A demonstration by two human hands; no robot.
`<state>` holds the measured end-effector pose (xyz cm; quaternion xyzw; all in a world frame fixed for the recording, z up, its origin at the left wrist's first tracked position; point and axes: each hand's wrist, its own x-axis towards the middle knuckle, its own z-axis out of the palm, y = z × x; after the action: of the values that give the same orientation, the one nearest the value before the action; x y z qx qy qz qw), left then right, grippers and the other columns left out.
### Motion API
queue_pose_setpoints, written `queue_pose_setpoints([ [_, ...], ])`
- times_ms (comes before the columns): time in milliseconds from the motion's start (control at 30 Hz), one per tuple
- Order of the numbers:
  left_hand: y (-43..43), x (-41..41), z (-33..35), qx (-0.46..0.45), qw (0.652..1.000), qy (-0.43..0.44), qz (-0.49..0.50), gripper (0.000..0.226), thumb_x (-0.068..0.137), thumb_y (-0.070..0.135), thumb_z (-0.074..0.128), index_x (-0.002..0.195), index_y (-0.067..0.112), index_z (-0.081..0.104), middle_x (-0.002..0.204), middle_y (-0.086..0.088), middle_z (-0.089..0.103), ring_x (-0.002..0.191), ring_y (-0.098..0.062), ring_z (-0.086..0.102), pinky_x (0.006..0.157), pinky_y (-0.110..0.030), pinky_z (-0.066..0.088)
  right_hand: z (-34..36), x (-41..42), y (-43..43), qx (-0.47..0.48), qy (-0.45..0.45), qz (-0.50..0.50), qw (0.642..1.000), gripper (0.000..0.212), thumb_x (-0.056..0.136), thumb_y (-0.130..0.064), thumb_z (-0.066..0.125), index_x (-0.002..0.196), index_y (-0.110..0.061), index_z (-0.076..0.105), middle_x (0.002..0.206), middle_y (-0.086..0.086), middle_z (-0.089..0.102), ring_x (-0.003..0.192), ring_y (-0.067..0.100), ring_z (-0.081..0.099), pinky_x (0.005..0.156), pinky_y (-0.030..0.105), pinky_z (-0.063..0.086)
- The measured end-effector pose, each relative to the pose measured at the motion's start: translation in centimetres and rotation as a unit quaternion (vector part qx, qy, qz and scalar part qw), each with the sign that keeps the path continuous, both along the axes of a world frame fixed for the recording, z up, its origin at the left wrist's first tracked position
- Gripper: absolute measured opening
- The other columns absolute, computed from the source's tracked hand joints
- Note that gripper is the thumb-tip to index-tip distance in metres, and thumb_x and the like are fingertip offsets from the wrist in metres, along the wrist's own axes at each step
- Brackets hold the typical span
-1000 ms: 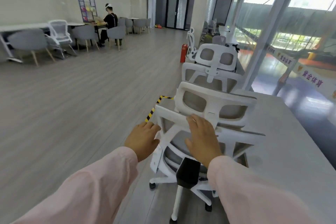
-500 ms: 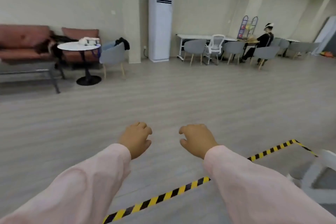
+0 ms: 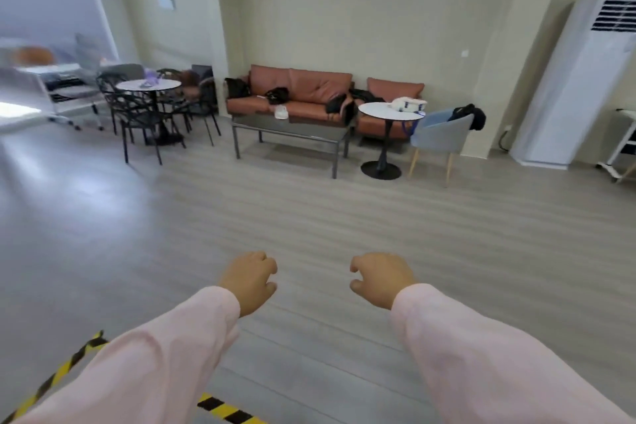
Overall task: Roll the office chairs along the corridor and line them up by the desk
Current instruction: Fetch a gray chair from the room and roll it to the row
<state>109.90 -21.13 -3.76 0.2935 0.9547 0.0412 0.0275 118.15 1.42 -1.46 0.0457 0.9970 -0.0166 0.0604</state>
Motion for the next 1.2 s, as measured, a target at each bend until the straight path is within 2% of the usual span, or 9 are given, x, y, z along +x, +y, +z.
queue_pose_setpoints([
  [167,-6.1,-8.0,0.7,0.006,0.997,0.013,0.071,0.037,0.092,0.033,0.047,0.127,0.021,0.047,0.129,0.0,0.047,0.121,-0.019,0.042,0.097,-0.029,0.034,1.3,-10.9,-5.1,-0.005,-0.001,0.075,0.997,0.036,0.094,-0.034,0.046,0.128,-0.021,0.052,0.127,0.002,0.057,0.114,0.024,0.054,0.09,0.03,0.038],
  [300,-8.5,-14.0,0.3,0.015,0.994,0.01,0.111,0.035,0.092,0.035,0.047,0.125,0.022,0.048,0.127,0.001,0.048,0.119,-0.018,0.043,0.096,-0.029,0.034,0.8,-19.5,-7.1,0.001,-0.009,0.124,0.992,0.037,0.094,-0.034,0.046,0.128,-0.02,0.052,0.128,0.003,0.057,0.115,0.024,0.054,0.093,0.032,0.038],
  [500,-8.9,-24.7,-0.7,-0.013,0.985,0.008,0.171,0.034,0.093,0.036,0.044,0.125,0.022,0.049,0.129,0.001,0.048,0.119,-0.018,0.043,0.095,-0.028,0.033,-0.3,-33.7,-7.4,0.018,-0.023,0.19,0.981,0.038,0.093,-0.035,0.048,0.128,-0.022,0.052,0.131,0.003,0.056,0.118,0.025,0.053,0.093,0.032,0.041],
  [800,-8.6,-40.9,1.4,0.02,0.958,0.0,0.285,0.034,0.093,0.036,0.046,0.124,0.023,0.051,0.128,0.002,0.048,0.118,-0.017,0.044,0.096,-0.03,0.038,3.4,-56.3,-6.6,0.04,-0.006,0.264,0.964,0.035,0.093,-0.033,0.049,0.124,-0.018,0.055,0.127,0.006,0.058,0.113,0.027,0.055,0.092,0.035,0.046],
  [967,-13.3,-47.1,1.5,0.009,0.937,-0.003,0.35,0.034,0.093,0.036,0.045,0.125,0.023,0.05,0.128,0.003,0.049,0.118,-0.017,0.045,0.095,-0.029,0.038,3.2,-65.9,-11.9,0.043,-0.023,0.331,0.942,0.038,0.094,-0.037,0.048,0.128,-0.022,0.052,0.128,0.005,0.057,0.116,0.025,0.054,0.094,0.034,0.043],
  [1200,-21.8,-59.3,0.1,0.007,0.925,0.003,0.379,0.033,0.093,0.037,0.046,0.123,0.023,0.051,0.125,0.004,0.05,0.115,-0.016,0.046,0.088,-0.026,0.037,1.3,-78.9,-21.8,0.041,-0.02,0.382,0.923,0.036,0.094,-0.037,0.047,0.126,-0.022,0.053,0.123,0.003,0.059,0.11,0.024,0.056,0.091,0.035,0.047],
])
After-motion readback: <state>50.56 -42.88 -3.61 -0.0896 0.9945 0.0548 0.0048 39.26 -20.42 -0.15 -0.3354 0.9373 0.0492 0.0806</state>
